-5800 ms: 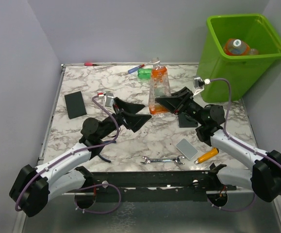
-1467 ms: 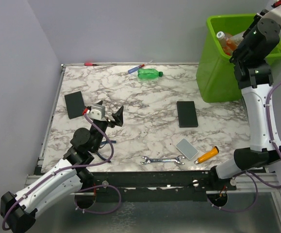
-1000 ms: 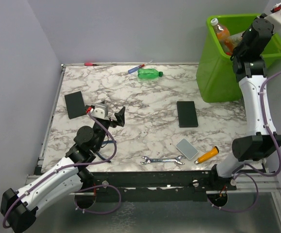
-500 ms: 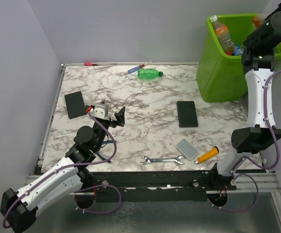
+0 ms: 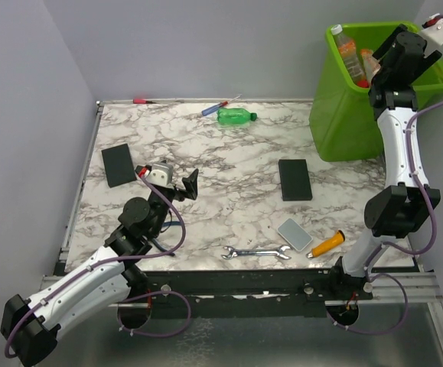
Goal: Put the plastic bottles in the bin
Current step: Place the plastic bottle in the trash bin, then pick up the plastic bottle from the corner of the board.
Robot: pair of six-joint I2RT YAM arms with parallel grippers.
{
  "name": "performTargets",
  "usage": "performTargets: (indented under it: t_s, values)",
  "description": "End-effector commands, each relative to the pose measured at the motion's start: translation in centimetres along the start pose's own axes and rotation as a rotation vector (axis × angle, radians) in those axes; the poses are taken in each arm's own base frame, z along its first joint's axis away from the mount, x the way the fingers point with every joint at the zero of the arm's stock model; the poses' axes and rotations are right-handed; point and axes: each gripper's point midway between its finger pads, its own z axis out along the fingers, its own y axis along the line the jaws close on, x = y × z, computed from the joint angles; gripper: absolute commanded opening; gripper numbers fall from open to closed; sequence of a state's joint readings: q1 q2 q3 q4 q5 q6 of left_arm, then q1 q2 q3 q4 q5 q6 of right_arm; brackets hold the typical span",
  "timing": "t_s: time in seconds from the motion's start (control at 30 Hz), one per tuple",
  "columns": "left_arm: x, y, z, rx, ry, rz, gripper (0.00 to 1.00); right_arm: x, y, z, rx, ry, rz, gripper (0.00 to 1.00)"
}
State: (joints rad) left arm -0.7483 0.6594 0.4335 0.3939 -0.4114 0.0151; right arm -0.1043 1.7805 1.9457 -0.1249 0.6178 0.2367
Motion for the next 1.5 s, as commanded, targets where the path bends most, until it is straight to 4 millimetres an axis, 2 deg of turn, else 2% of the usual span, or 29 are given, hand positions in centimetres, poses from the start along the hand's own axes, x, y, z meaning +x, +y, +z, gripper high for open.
performTargets:
  t_s: [0.0,0.03,0.07,0.1,0.23,0.3,0.37,0.43,0.5,0.57,0.63,0.67,0.7,0.77,0.8,0.9,1.03,1.1,1.17,1.23,1.37,1.47]
  values:
    - [-0.1,-0.5,0.2,0.019,0.008,-0.003,0.99,-2.2,2.0,-1.9,-0.129,0.030,0.063,0.83]
    - [-0.1,-0.5,0.3,0.021,0.009,-0.002,0.99,-3.3,2.4,-2.3,-0.145,0.018,0.080,0.86]
    - [0.0,-0.6,0.3,0.023,0.012,-0.001,0.99,-4.5,2.7,-2.9,-0.160,0.004,0.099,0.95]
    - [0.0,-0.6,0.3,0.024,0.013,0.000,0.99,-5.9,3.0,-3.4,-0.173,-0.015,0.117,0.99]
    - [0.3,-0.7,0.5,0.026,0.022,0.004,0.99,-11.9,4.7,-7.0,-0.264,-0.104,0.208,1.00]
    - [0.5,-0.7,0.6,0.023,0.028,0.006,0.99,-14.5,6.5,-9.8,-0.353,-0.129,0.256,1.00]
    - [0.9,-0.5,0.7,0.006,0.042,0.011,0.99,-15.6,9.3,-13.6,-0.467,-0.121,0.279,1.00]
    - [1.6,-0.1,1.0,-0.026,0.065,0.017,0.99,-14.9,12.0,-17.4,-0.574,-0.086,0.268,1.00]
    - [2.3,0.3,1.4,-0.069,0.097,0.001,0.99,-12.7,14.1,-20.9,-0.694,-0.021,0.258,1.00]
    - [2.4,0.5,2.3,-0.111,0.135,-0.028,0.99,-9.3,15.6,-23.9,-0.808,0.052,0.250,0.99]
    - [2.4,0.2,3.7,-0.146,0.178,-0.076,0.99,-5.1,16.7,-26.0,-0.902,0.128,0.228,0.99]
    - [2.5,0.0,4.6,-0.171,0.199,-0.100,0.99,-1.8,17.0,-26.6,-0.927,0.190,0.202,0.99]
    - [2.2,-0.4,5.6,-0.181,0.208,-0.132,0.99,0.5,17.2,-27.0,-0.943,0.242,0.191,0.99]
    - [3.0,-1.9,8.0,-0.145,0.247,-0.145,0.99,4.9,17.0,-27.8,-0.961,0.338,0.177,0.98]
    - [2.8,-2.6,9.2,-0.123,0.242,-0.159,0.99,6.6,16.7,-28.3,-0.969,0.367,0.178,0.98]
    - [5.1,-3.9,13.4,-0.100,0.304,-0.157,0.99,11.5,15.5,-28.7,-0.954,0.430,0.172,0.98]
    - [8.9,-2.5,18.6,-0.156,0.401,-0.247,0.99,17.1,16.0,-27.4,-0.905,0.486,0.134,0.98]
    - [10.5,-0.9,19.8,-0.178,0.435,-0.364,0.99,20.3,17.3,-26.3,-0.876,0.537,0.120,0.98]
    - [11.7,0.6,19.6,-0.209,0.457,-0.428,0.98,23.1,18.7,-25.0,-0.857,0.582,0.116,0.98]
    - [12.3,0.9,18.4,-0.206,0.471,-0.417,0.98,25.3,20.5,-23.6,-0.857,0.610,0.127,0.97]
    - [12.1,2.4,14.5,-0.227,0.489,-0.324,0.98,29.5,23.9,-20.0,-0.848,0.630,0.083,0.97]
    - [11.5,3.8,11.6,-0.257,0.481,-0.260,0.98,33.0,24.9,-16.1,-0.817,0.654,0.084,0.97]
